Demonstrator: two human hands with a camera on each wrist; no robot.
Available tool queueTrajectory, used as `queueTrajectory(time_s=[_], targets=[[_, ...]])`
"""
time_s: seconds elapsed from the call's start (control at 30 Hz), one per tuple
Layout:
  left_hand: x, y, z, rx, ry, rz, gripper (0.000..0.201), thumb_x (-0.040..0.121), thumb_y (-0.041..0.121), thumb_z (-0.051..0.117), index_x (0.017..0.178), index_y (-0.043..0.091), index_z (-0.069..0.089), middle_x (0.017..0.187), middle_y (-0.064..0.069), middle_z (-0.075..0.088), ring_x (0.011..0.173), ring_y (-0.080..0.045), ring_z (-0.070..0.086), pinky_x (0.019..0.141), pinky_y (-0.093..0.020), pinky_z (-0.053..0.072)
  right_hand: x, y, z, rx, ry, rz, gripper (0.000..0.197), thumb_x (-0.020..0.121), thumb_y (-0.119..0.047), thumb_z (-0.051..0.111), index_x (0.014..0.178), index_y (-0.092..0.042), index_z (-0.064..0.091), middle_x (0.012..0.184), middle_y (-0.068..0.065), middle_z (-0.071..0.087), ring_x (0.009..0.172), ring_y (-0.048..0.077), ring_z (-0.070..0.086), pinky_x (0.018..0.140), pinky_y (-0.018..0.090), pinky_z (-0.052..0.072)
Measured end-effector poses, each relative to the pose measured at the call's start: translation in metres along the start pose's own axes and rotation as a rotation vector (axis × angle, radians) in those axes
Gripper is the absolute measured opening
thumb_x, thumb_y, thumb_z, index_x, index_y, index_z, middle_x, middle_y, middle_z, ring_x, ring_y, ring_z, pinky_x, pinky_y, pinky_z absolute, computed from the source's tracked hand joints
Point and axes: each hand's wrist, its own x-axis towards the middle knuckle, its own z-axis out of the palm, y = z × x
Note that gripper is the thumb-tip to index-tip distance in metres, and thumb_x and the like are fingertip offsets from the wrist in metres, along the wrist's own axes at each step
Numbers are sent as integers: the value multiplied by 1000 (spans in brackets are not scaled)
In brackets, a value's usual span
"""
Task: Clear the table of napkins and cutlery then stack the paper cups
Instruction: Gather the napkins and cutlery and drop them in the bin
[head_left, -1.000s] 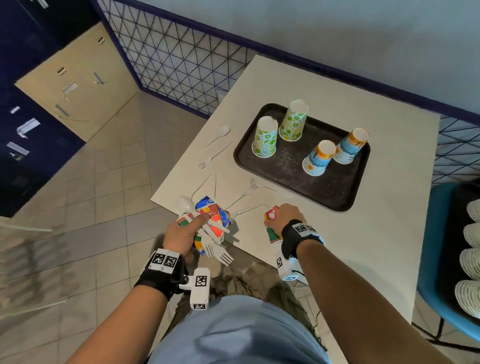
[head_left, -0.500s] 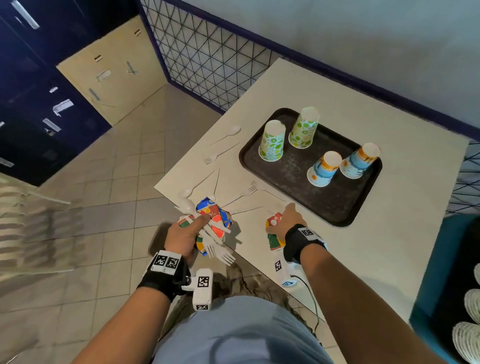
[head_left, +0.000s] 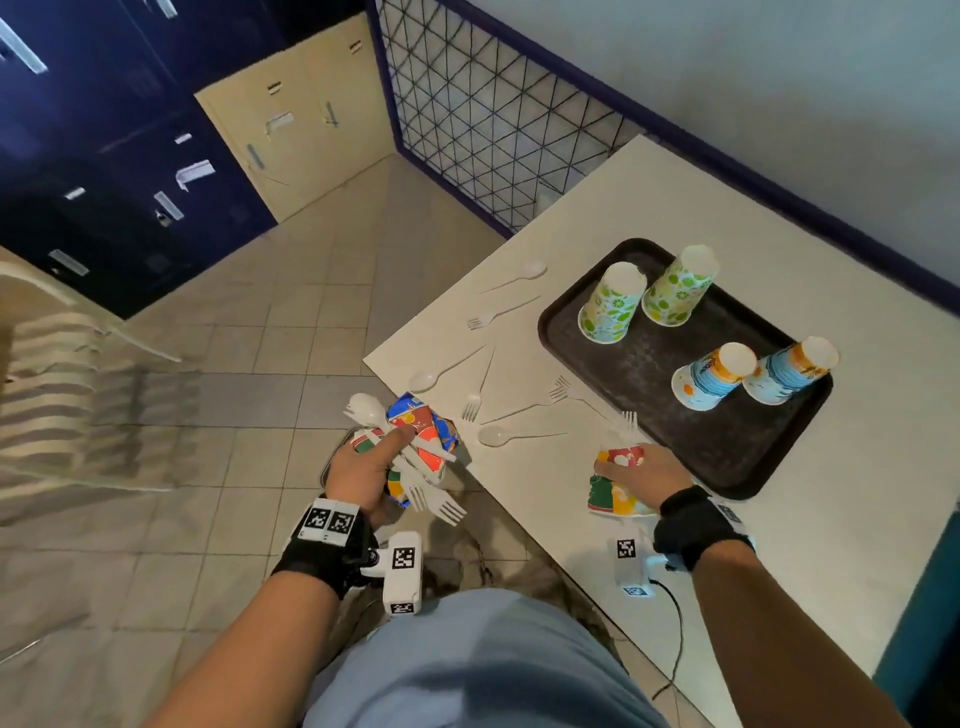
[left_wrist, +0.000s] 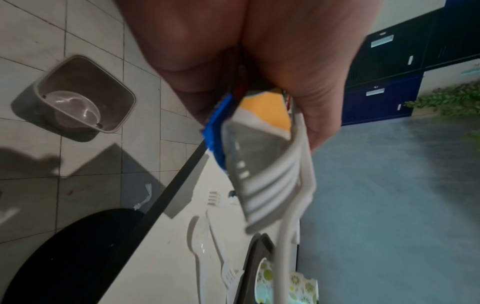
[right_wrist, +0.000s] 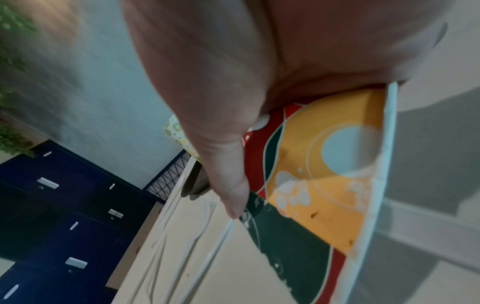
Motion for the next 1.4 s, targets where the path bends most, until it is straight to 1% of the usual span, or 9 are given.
queueTrajectory(time_s=[0.1, 0.27, 0.53, 0.63, 0.73, 0.93, 1.1, 1.27, 1.4], targets=[[17, 14, -28, -3, 14, 2, 31, 82, 23, 86, 104, 5, 76, 106, -26, 79, 96, -41, 78, 97, -62, 58, -11, -24, -13, 180, 47, -50, 29, 85, -37, 81, 95, -12, 71, 99, 10, 76, 86, 22, 70, 85, 37, 55], [51, 41, -85, -33, 62, -22, 24, 88, 14, 81, 109, 4, 74, 106, -24, 79, 88, -34, 80, 94, -53, 61, -51, -123, -12, 435, 18, -243, 19, 88, -19, 80, 102, -9, 73, 92, 5, 78, 71, 4, 74, 61, 13, 53], [102, 63, -169, 25, 161, -32, 23, 82, 17, 86, 102, 11, 76, 97, -16, 82, 93, -36, 80, 92, -52, 62, -50, -289, 99, 283, -239, -477, 16, 91, -29, 77, 90, -24, 62, 92, 1, 75, 86, 15, 72, 79, 27, 55], [115, 57, -187, 99, 249, -54, 28, 74, 25, 91, 92, 11, 75, 87, -14, 81, 74, -30, 79, 69, -43, 64, -37, -319, 152, 143, -390, -486, 15, 94, -26, 73, 89, -20, 60, 90, 4, 72, 80, 9, 68, 72, 19, 53], [134, 42, -196, 182, 242, -67, 23, 81, 24, 89, 78, 13, 69, 69, -10, 74, 52, -20, 67, 47, -27, 52, -21, -331, 198, -27, -529, -494, 30, 100, -23, 66, 74, -29, 52, 72, -10, 56, 61, -3, 51, 62, 15, 41], [198, -10, -212, 402, 348, -73, 24, 88, 32, 82, 81, 31, 60, 91, -3, 73, 88, -25, 72, 86, -37, 61, 44, -314, 284, -216, -578, -276, 16, 99, -29, 62, 87, -18, 59, 76, -3, 56, 77, 19, 55, 77, 28, 42], [280, -72, -223, 362, 424, -139, 18, 84, 28, 85, 92, 25, 70, 95, -3, 77, 97, -28, 75, 93, -46, 62, 118, -301, 371, -307, -506, -159, 29, 96, -25, 53, 70, -12, 55, 74, 10, 55, 76, 30, 53, 62, 27, 36], [362, -138, -237, 290, 511, -157, 49, 82, 34, 87, 124, 14, 72, 109, -4, 79, 99, -25, 75, 93, -45, 62, 181, -287, 442, -558, -513, -207, 38, 108, -26, 43, 128, -1, 63, 130, 21, 65, 117, 38, 61, 91, 34, 47], [416, -183, -245, 220, 537, -163, 58, 83, 32, 87, 135, 15, 67, 119, -3, 77, 108, -23, 73, 94, -35, 59, 227, -270, 486, -620, -504, -206, 36, 105, -27, 53, 130, -1, 62, 130, 20, 66, 117, 35, 63, 87, 33, 48]])
